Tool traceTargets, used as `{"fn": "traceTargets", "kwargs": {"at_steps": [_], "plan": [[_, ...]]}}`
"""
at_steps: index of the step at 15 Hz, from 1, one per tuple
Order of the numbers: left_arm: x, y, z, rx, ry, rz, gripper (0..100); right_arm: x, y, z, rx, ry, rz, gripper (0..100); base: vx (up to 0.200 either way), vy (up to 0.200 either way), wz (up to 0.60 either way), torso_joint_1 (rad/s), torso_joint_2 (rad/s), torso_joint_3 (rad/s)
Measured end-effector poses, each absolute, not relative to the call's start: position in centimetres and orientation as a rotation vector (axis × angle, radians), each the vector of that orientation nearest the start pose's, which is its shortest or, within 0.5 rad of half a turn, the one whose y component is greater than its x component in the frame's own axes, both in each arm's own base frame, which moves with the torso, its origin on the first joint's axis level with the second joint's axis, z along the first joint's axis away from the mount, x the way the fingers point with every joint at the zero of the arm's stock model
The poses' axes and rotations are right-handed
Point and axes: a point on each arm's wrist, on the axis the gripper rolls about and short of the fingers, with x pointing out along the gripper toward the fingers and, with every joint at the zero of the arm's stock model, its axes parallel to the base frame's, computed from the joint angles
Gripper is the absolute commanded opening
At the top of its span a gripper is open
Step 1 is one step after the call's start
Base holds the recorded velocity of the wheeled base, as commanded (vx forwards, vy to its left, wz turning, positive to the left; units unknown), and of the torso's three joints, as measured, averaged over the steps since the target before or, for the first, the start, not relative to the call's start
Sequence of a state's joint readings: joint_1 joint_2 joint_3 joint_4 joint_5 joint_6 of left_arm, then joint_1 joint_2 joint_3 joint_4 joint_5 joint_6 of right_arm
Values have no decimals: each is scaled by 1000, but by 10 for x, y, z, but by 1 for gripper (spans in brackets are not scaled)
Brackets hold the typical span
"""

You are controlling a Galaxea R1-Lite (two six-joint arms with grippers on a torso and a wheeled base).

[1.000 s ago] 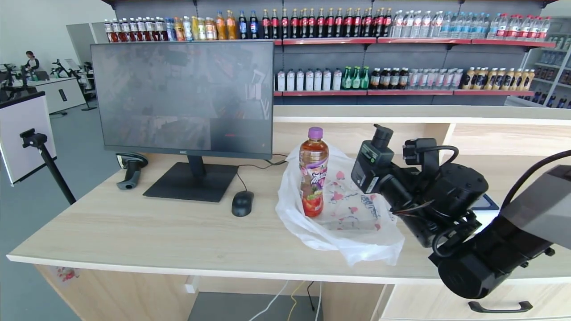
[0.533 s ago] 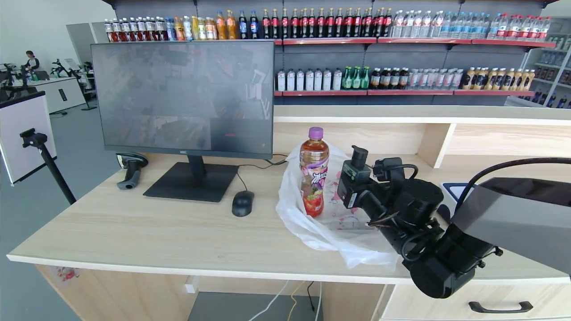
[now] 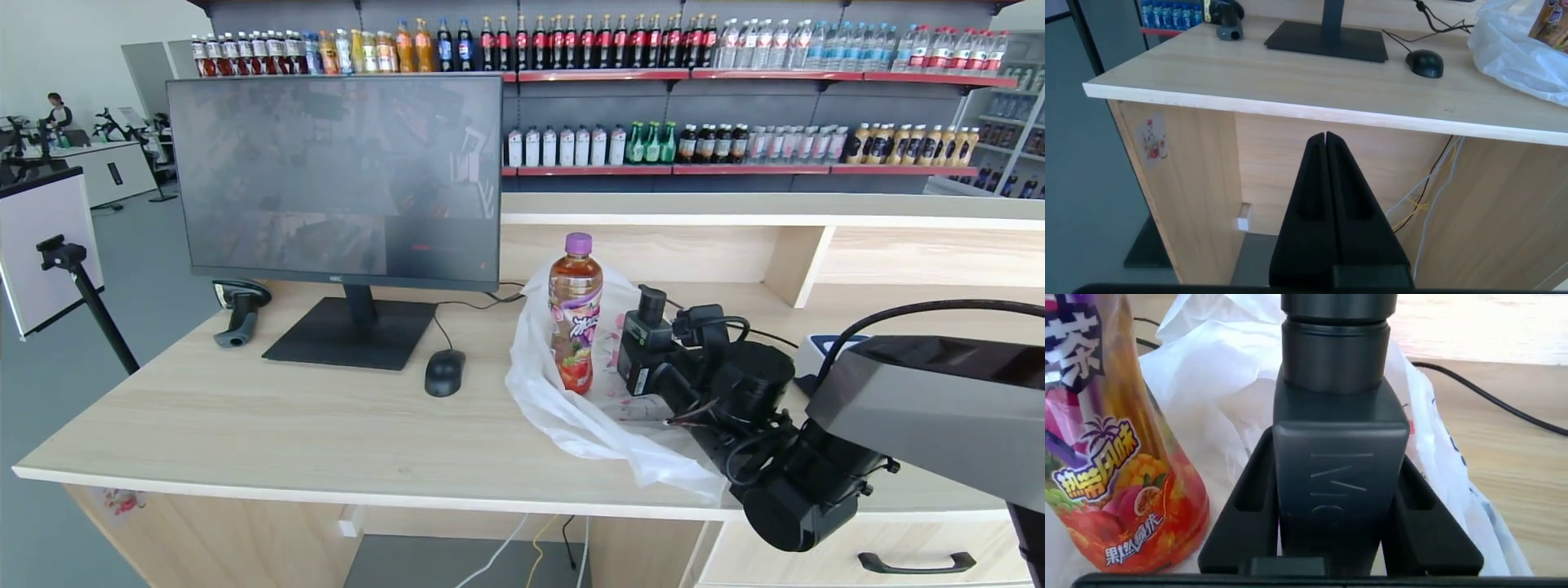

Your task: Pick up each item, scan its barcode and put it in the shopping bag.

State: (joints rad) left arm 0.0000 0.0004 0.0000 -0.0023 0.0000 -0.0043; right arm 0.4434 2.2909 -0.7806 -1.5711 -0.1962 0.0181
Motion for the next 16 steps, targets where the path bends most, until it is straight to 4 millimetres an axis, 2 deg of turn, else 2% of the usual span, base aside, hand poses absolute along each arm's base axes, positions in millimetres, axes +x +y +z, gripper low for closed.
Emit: {"fn": "traceTargets", "kwargs": {"at_steps": [13,14,16], "plan": [[-23,0,76,-4,-2,0,0,345,159,50,30,-7,247,0,0,0,0,0,0,0],[-23,0,76,-4,-2,0,0,345,159,50,30,-4,248,100,0,0,0,0,0,0],[-23,0,76,-4,-2,0,0,344,159,48,27,7,247,100,0,0,0,0,0,0]]}}
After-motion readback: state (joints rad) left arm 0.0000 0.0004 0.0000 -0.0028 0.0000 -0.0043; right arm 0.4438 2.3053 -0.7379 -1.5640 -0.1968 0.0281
